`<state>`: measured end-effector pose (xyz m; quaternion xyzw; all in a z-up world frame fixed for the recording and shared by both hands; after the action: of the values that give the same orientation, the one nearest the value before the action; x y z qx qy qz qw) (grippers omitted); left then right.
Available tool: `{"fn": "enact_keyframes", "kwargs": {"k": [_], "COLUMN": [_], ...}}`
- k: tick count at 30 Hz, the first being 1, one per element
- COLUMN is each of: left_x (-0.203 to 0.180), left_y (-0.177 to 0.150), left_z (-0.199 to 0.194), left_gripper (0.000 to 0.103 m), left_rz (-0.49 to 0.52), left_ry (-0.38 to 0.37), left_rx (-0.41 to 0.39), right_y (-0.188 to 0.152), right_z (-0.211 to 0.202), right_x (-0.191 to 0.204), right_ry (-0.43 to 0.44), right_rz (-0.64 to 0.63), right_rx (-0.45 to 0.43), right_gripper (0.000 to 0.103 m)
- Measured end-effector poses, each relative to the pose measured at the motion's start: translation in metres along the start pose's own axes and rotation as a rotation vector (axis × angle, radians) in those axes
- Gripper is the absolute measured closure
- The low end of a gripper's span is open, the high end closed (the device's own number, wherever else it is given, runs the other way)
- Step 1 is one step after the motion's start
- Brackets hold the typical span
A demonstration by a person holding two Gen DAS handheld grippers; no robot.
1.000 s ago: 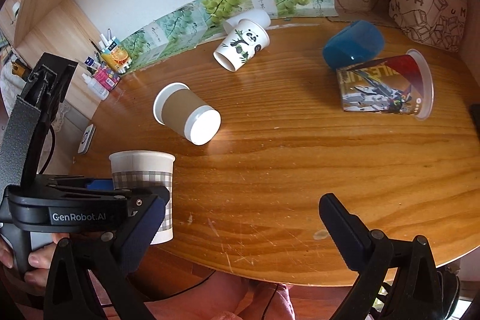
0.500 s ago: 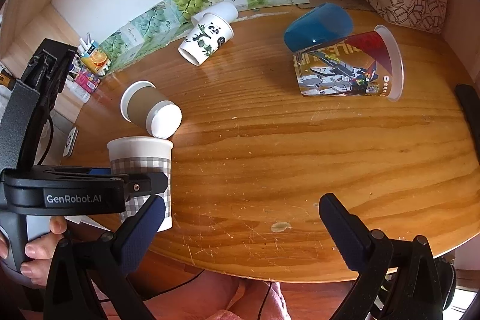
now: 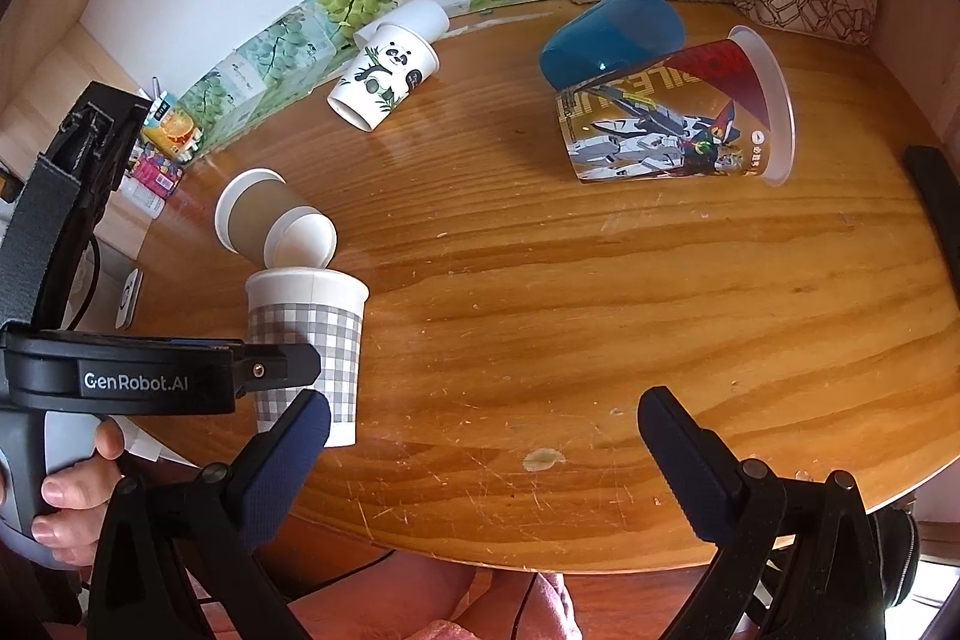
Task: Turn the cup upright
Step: 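Lift the grey-checked cup with the left gripper and carry it over the desk, then open the left gripper while the right gripper grasps the grey-checked cup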
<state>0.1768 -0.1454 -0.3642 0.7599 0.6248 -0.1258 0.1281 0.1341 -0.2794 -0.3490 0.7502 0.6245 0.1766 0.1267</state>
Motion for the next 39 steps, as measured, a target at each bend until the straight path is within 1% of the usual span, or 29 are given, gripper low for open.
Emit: {"fn": "enact_keyframes", "kwargs": {"k": [8, 13, 19, 22, 28, 31, 34, 39], "left_x": [0.000, 0.008, 0.030, 0.044, 0.073, 0.084, 0.089, 0.094], "left_y": [-0.001, -0.001, -0.001, 0.004, 0.009, 0.012, 0.014, 0.020], "left_z": [-0.014, -0.032, -0.059, -0.069, -0.088, -0.100, -0.110, -0.121], "left_gripper": [0.026, 0.025, 0.025, 0.025, 0.026, 0.025, 0.025, 0.026], "left_rz": [-0.009, -0.020, -0.055, -0.064, -0.092, -0.074, -0.034, 0.042], "left_ry": [-0.009, -0.017, -0.033, -0.050, -0.060, -0.063, -0.053, -0.029], "left_rx": [-0.033, -0.098, -0.181, -0.209, -0.264, -0.299, -0.336, -0.369], "right_y": [0.003, 0.008, 0.016, 0.020, 0.022, 0.022, 0.022, 0.024], "right_z": [0.001, -0.001, -0.004, -0.005, -0.002, 0.002, 0.008, 0.019], "right_x": [0.005, 0.014, 0.034, 0.048, 0.072, 0.080, 0.084, 0.078], "right_ry": [0.007, 0.009, 0.017, 0.020, 0.009, 0.002, -0.004, -0.041], "right_rz": [-0.011, -0.032, -0.060, -0.066, -0.063, -0.048, -0.012, 0.081], "right_rx": [-0.005, -0.021, -0.048, -0.072, -0.104, -0.102, -0.091, -0.075], "right_gripper": [0.000, 0.000, 0.000, 0.000, 0.000, 0.000, 0.000, 0.000]}}
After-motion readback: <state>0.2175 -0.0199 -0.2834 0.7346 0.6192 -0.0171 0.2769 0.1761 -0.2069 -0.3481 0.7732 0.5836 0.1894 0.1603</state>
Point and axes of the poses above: each gripper's, at about its wrist camera, not at the fingertips, and z roughly the way its jaws point, x to its left, y to its top, the point moved 8 cm from there along z, roughly the way its jaws point, and after that the axes turned 11 degrees about -y, right-handed, at the moved point
